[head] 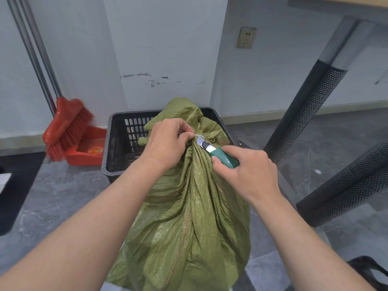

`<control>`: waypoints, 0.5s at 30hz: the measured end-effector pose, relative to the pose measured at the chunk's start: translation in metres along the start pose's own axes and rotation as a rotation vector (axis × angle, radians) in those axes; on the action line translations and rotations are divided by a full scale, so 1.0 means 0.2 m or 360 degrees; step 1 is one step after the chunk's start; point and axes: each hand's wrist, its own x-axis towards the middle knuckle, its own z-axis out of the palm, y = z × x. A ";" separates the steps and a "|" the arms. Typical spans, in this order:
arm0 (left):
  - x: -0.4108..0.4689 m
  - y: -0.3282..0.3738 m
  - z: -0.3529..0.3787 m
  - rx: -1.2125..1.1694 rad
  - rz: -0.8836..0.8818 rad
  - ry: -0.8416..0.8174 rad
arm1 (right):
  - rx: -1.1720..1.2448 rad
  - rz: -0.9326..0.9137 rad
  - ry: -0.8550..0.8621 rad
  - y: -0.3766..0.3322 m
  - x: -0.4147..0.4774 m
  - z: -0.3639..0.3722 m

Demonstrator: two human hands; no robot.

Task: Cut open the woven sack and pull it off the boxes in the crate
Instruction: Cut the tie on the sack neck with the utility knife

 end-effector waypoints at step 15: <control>-0.02 0.04 -0.02 -0.0013 -0.0025 0.0001 | -0.0226 -0.0179 0.0158 0.00 -0.01 0.04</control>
